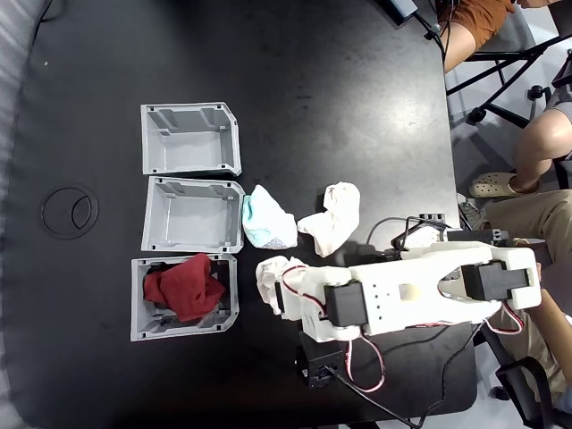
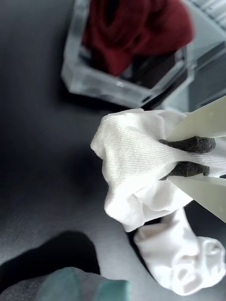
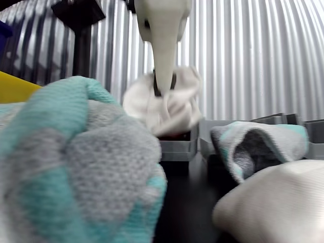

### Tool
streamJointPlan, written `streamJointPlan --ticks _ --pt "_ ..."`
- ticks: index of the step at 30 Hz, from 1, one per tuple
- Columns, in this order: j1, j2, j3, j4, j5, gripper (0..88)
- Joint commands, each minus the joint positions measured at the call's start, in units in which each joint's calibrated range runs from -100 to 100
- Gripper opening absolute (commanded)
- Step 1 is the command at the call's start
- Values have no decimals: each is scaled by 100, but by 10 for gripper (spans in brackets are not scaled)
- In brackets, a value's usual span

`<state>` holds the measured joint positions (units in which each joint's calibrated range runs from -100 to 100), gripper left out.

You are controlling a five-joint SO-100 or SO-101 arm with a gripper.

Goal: Put the sock in the container

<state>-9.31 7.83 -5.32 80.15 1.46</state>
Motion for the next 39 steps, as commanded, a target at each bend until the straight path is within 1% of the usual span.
streamJointPlan --ticks 1,6,13,21,34,39 --pt "282 -118 -983 371 0 14" --pt "683 -118 -1578 525 -6 14" --pt "1258 -118 -1687 482 28 14" --pt "1864 -101 -2237 499 28 14" --pt "2132 -26 -2588 439 17 14" --pt "2171 -17 -2652 209 28 14"
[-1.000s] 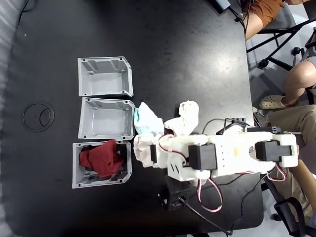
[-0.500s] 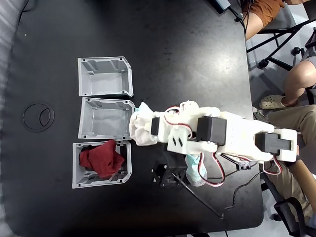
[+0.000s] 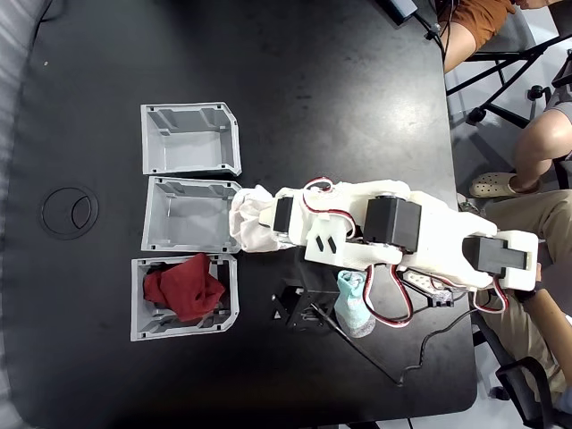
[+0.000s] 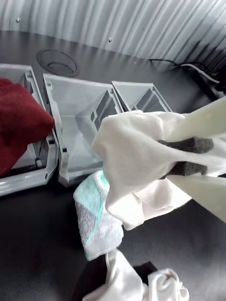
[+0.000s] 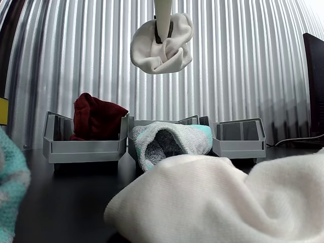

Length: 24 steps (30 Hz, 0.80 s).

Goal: Put the sock in the container

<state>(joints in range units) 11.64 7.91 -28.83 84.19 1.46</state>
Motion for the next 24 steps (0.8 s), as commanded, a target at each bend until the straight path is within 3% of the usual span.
streamJointPlan --ticks 1,24 --pt "99 -26 -300 -238 28 14" --pt "524 610 -300 -1339 0 14"
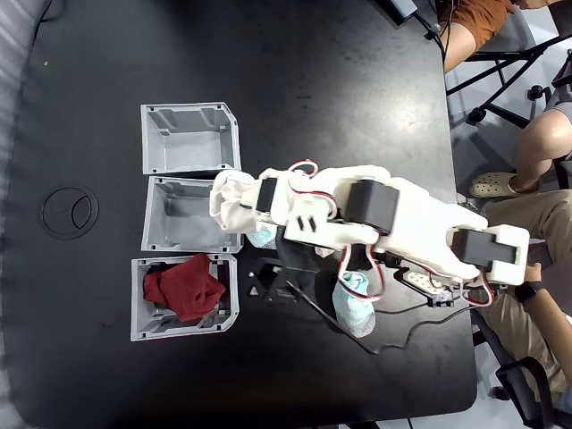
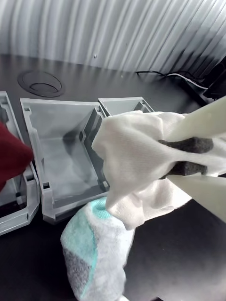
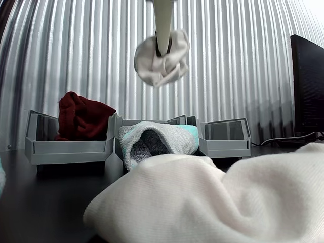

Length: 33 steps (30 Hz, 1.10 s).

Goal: Put the sock in the container

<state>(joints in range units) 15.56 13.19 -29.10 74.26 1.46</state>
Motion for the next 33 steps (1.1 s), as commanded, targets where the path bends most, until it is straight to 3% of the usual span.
streamJointPlan --ticks 1,22,33 --pt "156 124 -273 -432 0 14" --pt "125 342 -390 -1013 -6 14" --pt "-182 1446 -1166 -1380 -12 14"
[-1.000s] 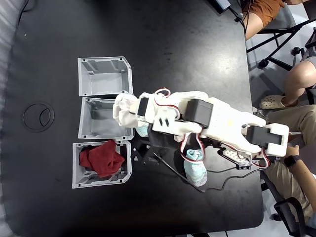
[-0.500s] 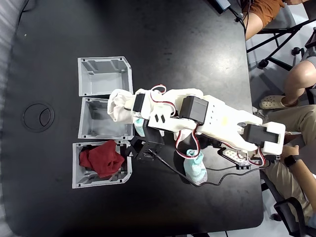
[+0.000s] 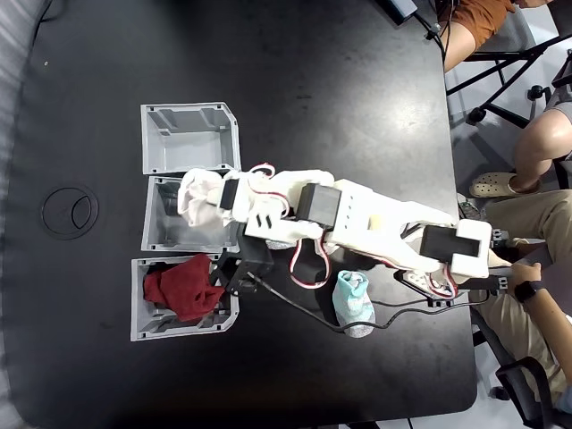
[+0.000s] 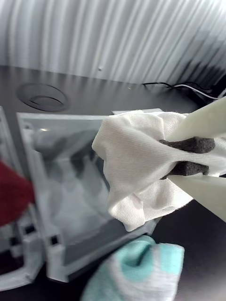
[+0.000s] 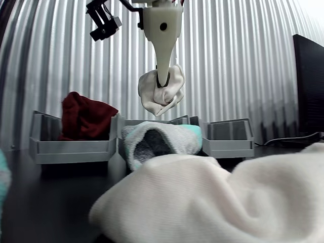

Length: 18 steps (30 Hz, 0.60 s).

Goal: Put the sock in the container

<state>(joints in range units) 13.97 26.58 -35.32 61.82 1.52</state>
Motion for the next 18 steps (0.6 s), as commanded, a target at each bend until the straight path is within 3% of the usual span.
streamJointPlan --ticks 1,18 --pt "-31 207 -643 -136 -17 14" --pt "-39 1344 -1771 -118 -23 36"
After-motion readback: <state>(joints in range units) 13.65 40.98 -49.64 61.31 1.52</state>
